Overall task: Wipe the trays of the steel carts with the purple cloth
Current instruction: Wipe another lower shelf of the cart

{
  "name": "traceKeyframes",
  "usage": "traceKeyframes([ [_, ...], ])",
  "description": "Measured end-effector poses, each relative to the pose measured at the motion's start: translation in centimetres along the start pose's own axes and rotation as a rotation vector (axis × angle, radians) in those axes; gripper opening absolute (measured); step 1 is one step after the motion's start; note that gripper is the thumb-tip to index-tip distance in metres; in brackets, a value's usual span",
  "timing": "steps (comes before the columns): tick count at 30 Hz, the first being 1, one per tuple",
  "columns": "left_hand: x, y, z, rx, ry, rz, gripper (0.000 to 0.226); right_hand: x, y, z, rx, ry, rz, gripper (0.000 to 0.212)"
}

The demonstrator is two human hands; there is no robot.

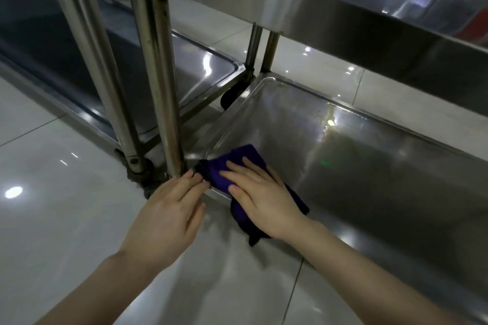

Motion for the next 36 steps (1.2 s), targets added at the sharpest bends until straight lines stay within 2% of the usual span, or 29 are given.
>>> traceKeyframes([
  [4,0.4,0.4,0.1,-0.023,0.004,-0.037,0.047,-1.2,-2.7,-2.8,0.052,0.043,0.029,0.043],
  [8,0.7,0.4,-0.3,-0.079,0.042,-0.068,0.049,-3.6,-7.8,-8.2,0.386,0.066,-0.059,0.045],
  [9,0.7,0.4,-0.4,-0.094,0.047,-0.070,0.050,-3.6,-8.0,-8.3,0.422,0.066,-0.071,0.045],
  [11,0.9,0.2,-0.8,-0.107,0.008,-0.055,0.047,-2.6,-6.4,-6.7,0.375,0.066,-0.048,0.045],
  [14,0.4,-0.3,-1.4,-0.096,-0.112,-0.052,0.033,-1.6,0.0,-3.0,0.131,0.045,-0.057,0.042],
  [16,0.3,-0.8,-2.0,-0.065,-0.179,-0.059,0.035,-1.6,4.2,-2.5,0.054,-0.007,-0.044,0.043],
  [19,1.9,-1.7,-4.6,0.039,-0.176,0.003,0.049,-3.1,3.4,-6.9,0.138,0.030,-0.028,0.042],
  [21,3.8,-2.1,-6.6,0.092,-0.129,0.097,0.061,-4.8,0.3,-11.4,0.316,0.115,-0.053,0.043],
  [24,6.0,-2.0,-7.7,0.101,-0.155,0.162,0.064,-6.4,-2.6,-15.4,0.530,0.100,-0.115,0.045],
  [26,6.6,-1.5,-7.7,0.127,-0.188,0.185,0.064,-5.8,-1.9,-14.7,0.511,0.091,-0.105,0.045],
  [31,6.6,-1.6,-7.4,0.142,-0.164,0.152,0.063,-3.8,8.4,-8.7,0.217,0.055,-0.123,0.045],
  [33,6.7,-1.6,-7.7,0.144,-0.163,0.133,0.062,-4.0,9.8,-9.1,0.205,0.051,-0.100,0.045],
  [36,6.3,-1.6,-8.0,0.131,-0.165,0.106,0.061,-6.0,6.1,-13.6,0.346,0.140,-0.129,0.042],
])
Point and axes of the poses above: each hand's wrist, its own y-axis away from the middle knuckle, its own x-axis out of the palm, z = x × y, the point moved 9 cm from there along -y, towards the middle knuckle, and after that the axes turned 3 degrees about y, right-handed, at the moved point
